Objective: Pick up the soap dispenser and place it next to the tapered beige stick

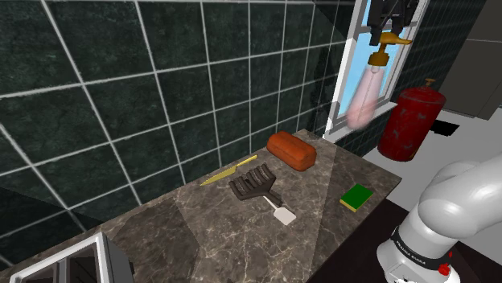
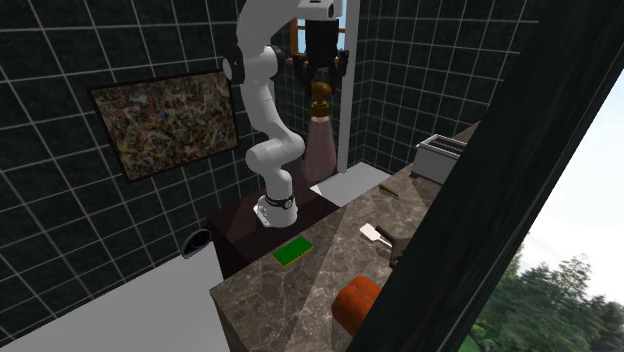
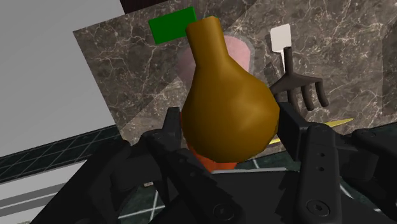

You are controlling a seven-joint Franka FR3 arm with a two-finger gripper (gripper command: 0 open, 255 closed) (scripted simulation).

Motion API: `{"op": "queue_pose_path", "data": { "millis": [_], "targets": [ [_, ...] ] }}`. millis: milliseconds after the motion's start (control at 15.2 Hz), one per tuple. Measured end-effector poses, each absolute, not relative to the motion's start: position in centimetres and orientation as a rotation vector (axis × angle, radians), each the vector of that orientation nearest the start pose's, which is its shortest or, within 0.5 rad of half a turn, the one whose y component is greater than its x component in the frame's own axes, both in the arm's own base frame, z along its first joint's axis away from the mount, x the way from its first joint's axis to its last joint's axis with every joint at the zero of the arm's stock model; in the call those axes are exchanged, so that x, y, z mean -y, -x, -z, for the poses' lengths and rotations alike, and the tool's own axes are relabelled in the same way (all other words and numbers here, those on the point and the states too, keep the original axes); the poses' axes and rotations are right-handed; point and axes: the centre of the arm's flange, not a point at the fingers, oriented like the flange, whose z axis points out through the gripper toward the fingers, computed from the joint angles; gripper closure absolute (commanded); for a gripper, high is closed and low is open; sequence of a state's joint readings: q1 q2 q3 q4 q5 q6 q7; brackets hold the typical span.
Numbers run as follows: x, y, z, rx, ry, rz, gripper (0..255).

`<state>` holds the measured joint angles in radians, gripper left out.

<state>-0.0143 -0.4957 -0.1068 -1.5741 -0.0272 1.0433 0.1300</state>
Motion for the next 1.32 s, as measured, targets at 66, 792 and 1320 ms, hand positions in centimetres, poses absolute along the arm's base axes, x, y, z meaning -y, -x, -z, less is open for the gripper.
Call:
{"op": "queue_pose_path", "data": {
  "millis": [66, 792, 1320],
  "targets": [
    [4.4, -30.1, -78.8, -0.388, 3.091, -0.059, 255],
    [-8.9, -30.1, -73.4, -0.390, 3.091, -0.060, 255],
    [-18.9, -29.5, -69.7, -0.390, 3.092, -0.059, 255]
  ]
}}
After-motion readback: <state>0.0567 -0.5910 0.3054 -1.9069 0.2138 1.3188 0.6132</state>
